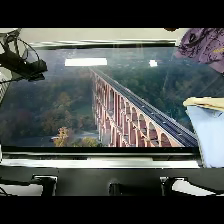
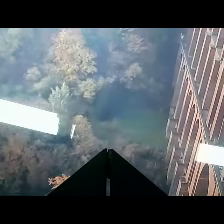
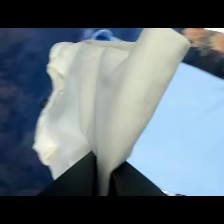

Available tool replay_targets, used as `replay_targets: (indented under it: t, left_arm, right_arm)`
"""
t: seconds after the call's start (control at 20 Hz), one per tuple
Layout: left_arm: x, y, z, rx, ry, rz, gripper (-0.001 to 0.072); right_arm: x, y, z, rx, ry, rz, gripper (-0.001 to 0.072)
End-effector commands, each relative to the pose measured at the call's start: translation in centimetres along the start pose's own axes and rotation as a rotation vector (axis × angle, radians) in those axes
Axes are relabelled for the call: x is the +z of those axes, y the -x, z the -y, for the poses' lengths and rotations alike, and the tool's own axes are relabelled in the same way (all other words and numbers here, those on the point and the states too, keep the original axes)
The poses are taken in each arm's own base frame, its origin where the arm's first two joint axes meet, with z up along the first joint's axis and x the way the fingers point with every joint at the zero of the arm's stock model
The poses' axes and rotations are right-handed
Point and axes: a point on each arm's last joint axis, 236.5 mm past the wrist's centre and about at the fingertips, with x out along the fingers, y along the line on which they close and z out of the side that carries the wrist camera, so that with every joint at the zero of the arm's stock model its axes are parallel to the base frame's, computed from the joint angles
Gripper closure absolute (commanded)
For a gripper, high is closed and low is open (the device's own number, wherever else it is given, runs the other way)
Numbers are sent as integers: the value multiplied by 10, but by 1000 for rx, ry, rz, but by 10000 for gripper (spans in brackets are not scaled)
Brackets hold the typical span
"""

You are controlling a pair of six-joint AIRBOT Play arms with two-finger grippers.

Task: Fold the clothes and pants, and hang the long-sleeved shirts on hangers.

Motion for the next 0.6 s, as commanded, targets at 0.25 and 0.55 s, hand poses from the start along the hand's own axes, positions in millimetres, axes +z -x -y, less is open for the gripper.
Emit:
replay_targets:
  t: [0.25, 0.55]
  left_arm:
    - [-6, 0, -2, 8, 0, -25, 686]
    - [-7, 0, -3, 10, 0, -30, 686]
  right_arm:
    - [-27, -18, 69, -260, 100, -85, 673]
    - [-67, -61, 127, -419, 163, -149, 673]
